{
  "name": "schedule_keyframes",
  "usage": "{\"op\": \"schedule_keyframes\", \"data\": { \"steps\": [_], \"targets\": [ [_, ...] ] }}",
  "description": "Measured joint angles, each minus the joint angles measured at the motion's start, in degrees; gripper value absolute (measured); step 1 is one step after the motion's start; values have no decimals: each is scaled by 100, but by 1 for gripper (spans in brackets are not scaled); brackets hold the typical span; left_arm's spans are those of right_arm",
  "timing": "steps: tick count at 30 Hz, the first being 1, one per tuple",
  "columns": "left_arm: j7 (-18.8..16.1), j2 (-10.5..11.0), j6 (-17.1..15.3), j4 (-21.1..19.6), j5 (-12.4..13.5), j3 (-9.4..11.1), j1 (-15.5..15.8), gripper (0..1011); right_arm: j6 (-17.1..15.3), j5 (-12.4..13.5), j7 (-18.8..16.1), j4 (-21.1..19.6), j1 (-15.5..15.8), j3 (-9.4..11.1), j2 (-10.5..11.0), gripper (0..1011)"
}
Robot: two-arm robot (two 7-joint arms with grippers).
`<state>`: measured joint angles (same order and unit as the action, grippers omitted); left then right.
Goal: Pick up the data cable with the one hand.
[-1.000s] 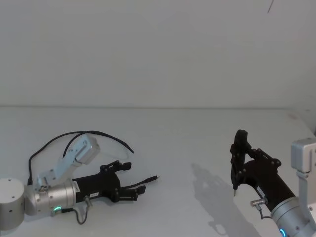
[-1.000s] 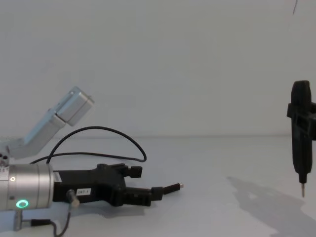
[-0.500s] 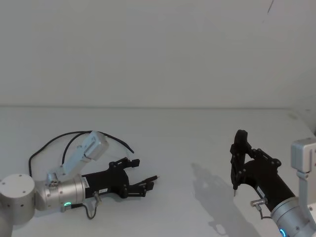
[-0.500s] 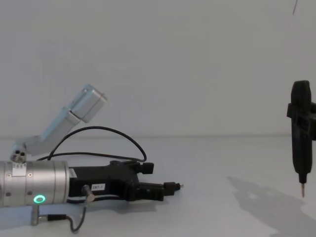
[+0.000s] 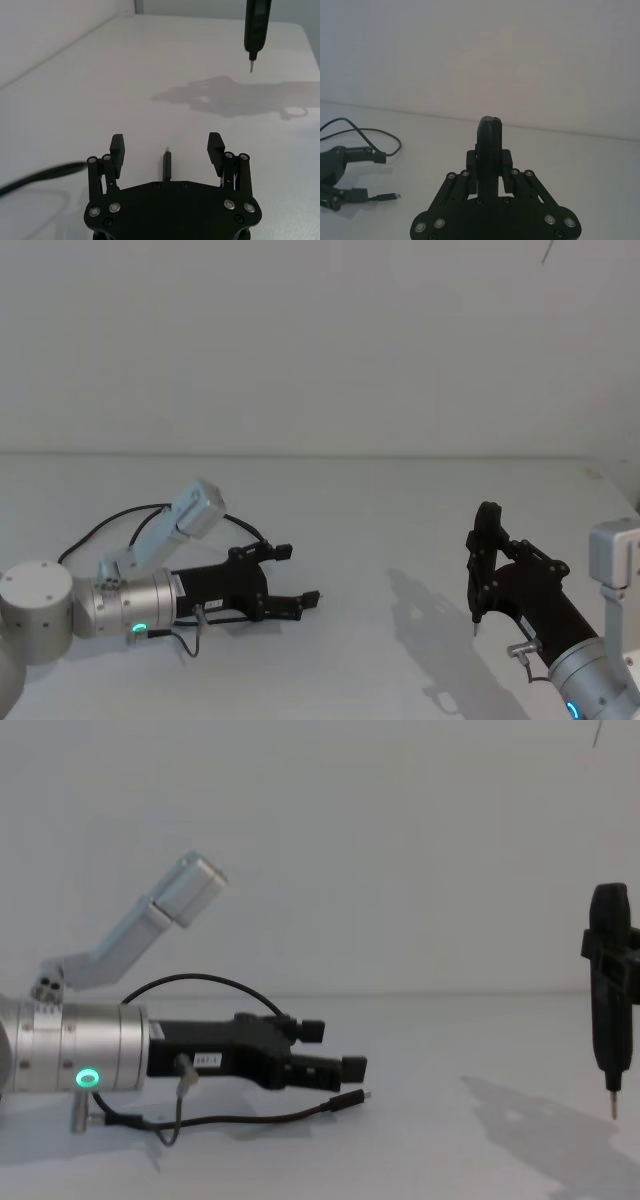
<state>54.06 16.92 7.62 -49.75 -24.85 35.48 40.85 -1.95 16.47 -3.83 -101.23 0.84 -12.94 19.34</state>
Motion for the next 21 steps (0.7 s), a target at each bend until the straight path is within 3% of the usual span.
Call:
{"op": "schedule_keyframes", "data": {
  "steps": [11,21],
  "targets": [
    [102,152,-306,-367,-79,2,117,1001,0,0,0,0,0,0,0,279],
    [256,232,-539,-383,-86,141,179,1002,0,0,0,0,0,0,0,279]
  ]
}}
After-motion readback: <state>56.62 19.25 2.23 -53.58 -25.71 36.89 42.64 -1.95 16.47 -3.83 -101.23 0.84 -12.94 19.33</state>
